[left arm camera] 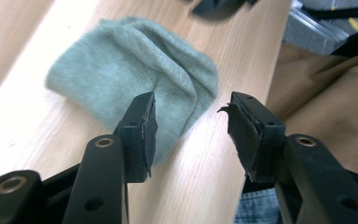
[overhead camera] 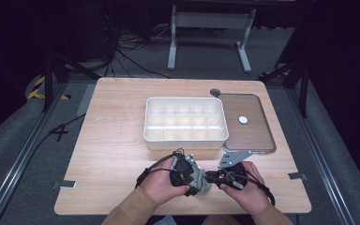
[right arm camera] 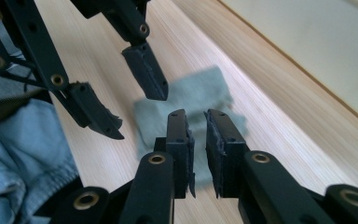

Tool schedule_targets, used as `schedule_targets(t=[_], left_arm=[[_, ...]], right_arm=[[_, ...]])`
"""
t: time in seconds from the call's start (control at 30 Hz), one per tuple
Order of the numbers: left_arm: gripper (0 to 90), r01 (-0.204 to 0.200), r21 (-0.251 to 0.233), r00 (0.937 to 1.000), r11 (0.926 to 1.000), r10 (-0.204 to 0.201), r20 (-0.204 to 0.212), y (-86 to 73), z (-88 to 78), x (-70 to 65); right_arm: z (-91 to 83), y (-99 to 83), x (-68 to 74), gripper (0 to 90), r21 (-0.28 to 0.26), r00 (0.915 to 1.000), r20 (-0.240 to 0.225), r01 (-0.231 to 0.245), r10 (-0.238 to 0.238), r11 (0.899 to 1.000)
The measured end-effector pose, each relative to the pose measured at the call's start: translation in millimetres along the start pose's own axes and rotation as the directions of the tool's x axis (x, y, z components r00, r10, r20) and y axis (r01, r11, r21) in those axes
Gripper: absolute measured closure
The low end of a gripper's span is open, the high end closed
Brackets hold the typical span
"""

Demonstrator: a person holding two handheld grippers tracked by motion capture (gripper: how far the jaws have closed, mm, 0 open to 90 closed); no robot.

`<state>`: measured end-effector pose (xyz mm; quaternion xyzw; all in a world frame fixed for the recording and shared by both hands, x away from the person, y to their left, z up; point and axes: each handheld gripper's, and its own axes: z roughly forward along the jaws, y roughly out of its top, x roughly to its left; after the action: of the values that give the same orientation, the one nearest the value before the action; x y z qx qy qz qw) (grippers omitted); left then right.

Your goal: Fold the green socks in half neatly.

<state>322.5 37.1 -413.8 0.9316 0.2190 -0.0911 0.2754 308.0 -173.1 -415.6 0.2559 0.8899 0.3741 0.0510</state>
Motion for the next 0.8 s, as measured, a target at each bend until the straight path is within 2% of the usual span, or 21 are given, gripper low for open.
schedule_targets(t=[0.07,0.2,0.27,0.33,0.4,0.47,0.53,0.63,0.7,0.8], left_arm=[[52.8,0.018,-0.018,0.9997,0.9997,-0.018,-0.018,-4.8,-8.4,2.0],[53.5,0.058,-0.021,0.9973,0.9981,-0.059,-0.043,-13.6,-14.1,9.5],[53.4,0.066,-0.01,0.9957,0.9978,-0.066,-0.065,-17.3,-15.0,12.8],[53.2,0.082,-0.015,0.9948,0.9966,-0.082,-0.06,-19.1,-15.4,13.9],[53.5,0.078,-0.02,0.9949,0.9967,-0.079,-0.063,-19.0,-15.8,14.6],[53.5,0.073,-0.025,0.9954,0.997,-0.074,-0.062,-18.1,-15.5,14.3],[52.3,0.057,-0.032,0.996,0.9979,-0.059,-0.068,-16.0,-13.3,13.7],[52.3,0.009,-0.064,0.9963,0.9979,-0.014,-0.085,-11.1,-10.3,13.0],[53.4,-0.058,-0.098,0.9932,0.9935,0.048,-0.106,-5.7,-6.7,13.3],[59.8,-0.104,-0.099,0.9897,0.9896,0.093,-0.108,0.8,2.3,12.3]], right_arm=[[3.8,4.3,3.0,79.8,-0.013,0.9999,-0.004,0.013,-0.013,1.0],[15.6,10.9,9.3,79.5,-0.027,0.9984,-0.04,0.04,-0.041,0.999],[22.5,10.8,9.2,78.7,0.005,0.9986,-0.021,0.05,-0.049,0.999],[28.1,7.4,5.0,77.9,0.041,0.9993,-0.014,0.034,-0.034,0.999],[32.5,2.9,0.6,77.1,0.083,0.9996,0.013,0.025,-0.026,0.996],[35.1,-0.2,-2.3,75.9,0.104,0.9996,0.017,0.021,-0.023,0.994],[37.9,-2.0,-3.8,74.7,0.123,0.9994,0.009,0.033,-0.035,0.992],[43.7,-5.7,-4.4,76.1,0.129,0.9987,-0.017,0.05,-0.048,0.99],[44.9,-7.3,-4.3,77.3,0.12,0.9977,-0.025,0.065,-0.062,0.991],[45.5,-8.5,-3.0,78.6,0.116,0.9958,-0.039,0.086,-0.082,0.989]])
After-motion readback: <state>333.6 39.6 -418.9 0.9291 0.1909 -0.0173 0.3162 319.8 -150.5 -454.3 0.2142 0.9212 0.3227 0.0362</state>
